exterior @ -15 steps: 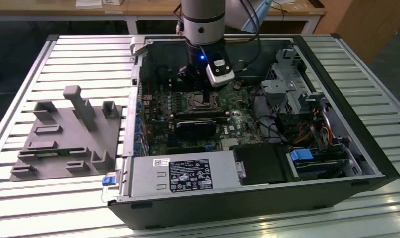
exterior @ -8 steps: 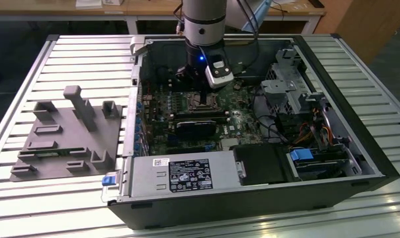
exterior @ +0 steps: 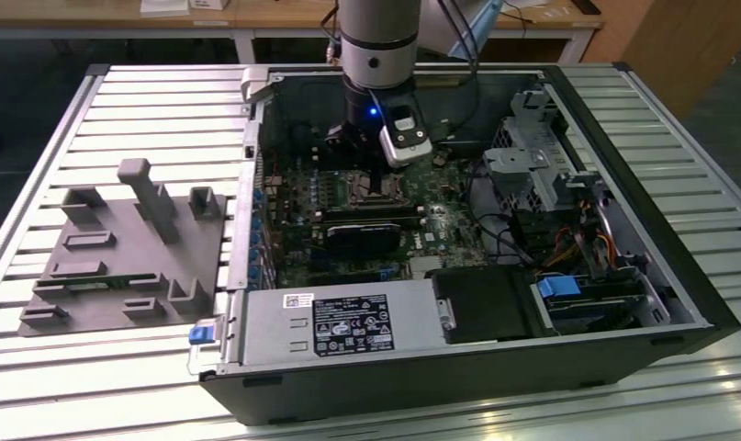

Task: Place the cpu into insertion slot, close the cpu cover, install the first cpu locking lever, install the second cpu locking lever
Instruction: 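Install the second cpu locking lever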

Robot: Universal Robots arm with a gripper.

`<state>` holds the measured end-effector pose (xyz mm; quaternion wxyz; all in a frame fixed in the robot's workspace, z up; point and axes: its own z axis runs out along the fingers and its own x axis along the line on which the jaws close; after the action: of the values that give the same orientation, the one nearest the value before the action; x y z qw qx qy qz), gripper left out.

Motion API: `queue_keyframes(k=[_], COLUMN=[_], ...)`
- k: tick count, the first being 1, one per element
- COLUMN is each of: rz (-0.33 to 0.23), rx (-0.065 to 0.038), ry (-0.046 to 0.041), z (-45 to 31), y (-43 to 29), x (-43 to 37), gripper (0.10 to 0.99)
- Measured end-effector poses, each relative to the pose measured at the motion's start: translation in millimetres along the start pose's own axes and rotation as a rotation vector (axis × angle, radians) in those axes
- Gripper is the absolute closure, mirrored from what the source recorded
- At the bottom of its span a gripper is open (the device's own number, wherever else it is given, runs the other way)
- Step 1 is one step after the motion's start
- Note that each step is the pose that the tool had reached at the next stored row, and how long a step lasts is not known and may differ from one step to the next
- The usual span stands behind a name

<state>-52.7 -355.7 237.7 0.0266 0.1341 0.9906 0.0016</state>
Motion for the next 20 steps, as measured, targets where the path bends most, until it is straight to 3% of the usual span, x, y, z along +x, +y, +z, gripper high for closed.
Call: queue_keyframes(k=[8, 17, 20], rz=[-0.009, -0.012, -0.012], rx=[-0.065, -0.106, -0.127], ry=[0.0179, 0.0279, 0.0327], z=[4.7, 7.0, 8.1], y=[-6.4, -21.3, -25.1], x=[1.9, 1.6, 1.3], gripper=[0.980, 0.980, 0.980])
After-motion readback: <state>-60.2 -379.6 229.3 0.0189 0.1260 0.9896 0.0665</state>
